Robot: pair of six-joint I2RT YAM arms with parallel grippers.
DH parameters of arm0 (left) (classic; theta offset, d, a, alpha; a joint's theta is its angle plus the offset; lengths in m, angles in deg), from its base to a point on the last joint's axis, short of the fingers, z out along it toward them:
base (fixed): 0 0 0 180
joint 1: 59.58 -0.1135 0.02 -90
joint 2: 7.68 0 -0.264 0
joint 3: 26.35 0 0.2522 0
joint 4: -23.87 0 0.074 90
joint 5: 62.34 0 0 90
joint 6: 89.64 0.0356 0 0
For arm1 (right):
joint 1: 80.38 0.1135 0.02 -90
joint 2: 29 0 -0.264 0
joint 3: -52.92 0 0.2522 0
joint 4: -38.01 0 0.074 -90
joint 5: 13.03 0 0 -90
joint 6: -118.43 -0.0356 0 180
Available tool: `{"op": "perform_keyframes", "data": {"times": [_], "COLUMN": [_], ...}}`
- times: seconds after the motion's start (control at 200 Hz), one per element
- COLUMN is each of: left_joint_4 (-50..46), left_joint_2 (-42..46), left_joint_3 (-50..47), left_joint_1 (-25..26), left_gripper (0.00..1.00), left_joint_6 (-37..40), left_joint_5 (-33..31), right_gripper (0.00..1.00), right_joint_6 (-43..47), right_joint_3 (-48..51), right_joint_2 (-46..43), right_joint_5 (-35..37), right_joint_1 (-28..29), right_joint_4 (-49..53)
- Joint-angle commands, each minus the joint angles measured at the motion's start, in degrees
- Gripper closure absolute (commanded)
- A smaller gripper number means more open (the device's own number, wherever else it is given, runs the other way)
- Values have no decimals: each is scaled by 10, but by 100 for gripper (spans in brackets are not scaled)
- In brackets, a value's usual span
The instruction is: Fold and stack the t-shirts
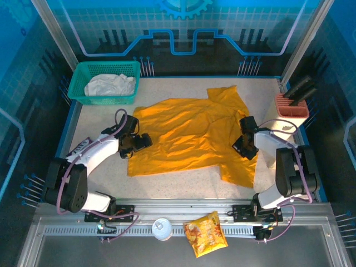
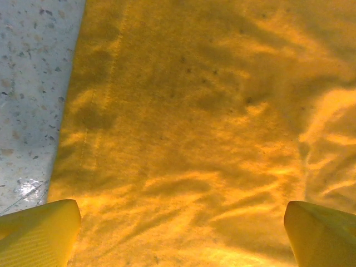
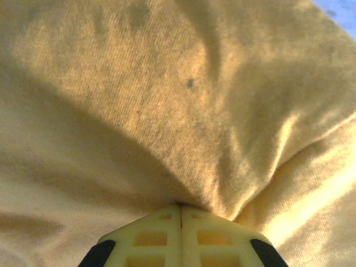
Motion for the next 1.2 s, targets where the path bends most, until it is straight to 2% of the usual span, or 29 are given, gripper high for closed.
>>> {"op": "perform_keyframes", "data": {"times": [0.0, 0.465, 0.601, 0.706, 0.776, 0.866, 1.066, 1.196], "left_joint_4": [11, 48, 37, 13, 2, -1, -3, -6], "left_joint_2": [-6, -83, -76, -66, -66, -79, -123, -158], "left_joint_3": [10, 4, 17, 47, 65, 81, 105, 127], "left_joint_1": [-1, 3, 7, 14, 20, 21, 21, 20], "left_gripper": [5, 9, 9, 9, 9, 12, 15, 16], "left_joint_6": [0, -10, -5, 6, 12, 15, 15, 16], "left_joint_5": [17, 41, 41, 30, 20, 18, 4, -7], "right_gripper": [100, 100, 100, 100, 100, 100, 100, 100], "right_joint_6": [-33, -68, 13, 112, 169, 225, 310, 334], "right_joint_3": [43, 144, 100, 40, -3, -77, -295, -413], "right_joint_2": [-33, -225, -243, -232, -206, -130, 134, 267], "right_joint_5": [29, 18, 16, -17, -41, -44, 15, 64], "right_joint_1": [-9, -9, -9, -7, -2, 6, 20, 13], "right_joint_4": [76, 112, 103, 81, 59, 58, 127, 157]}}
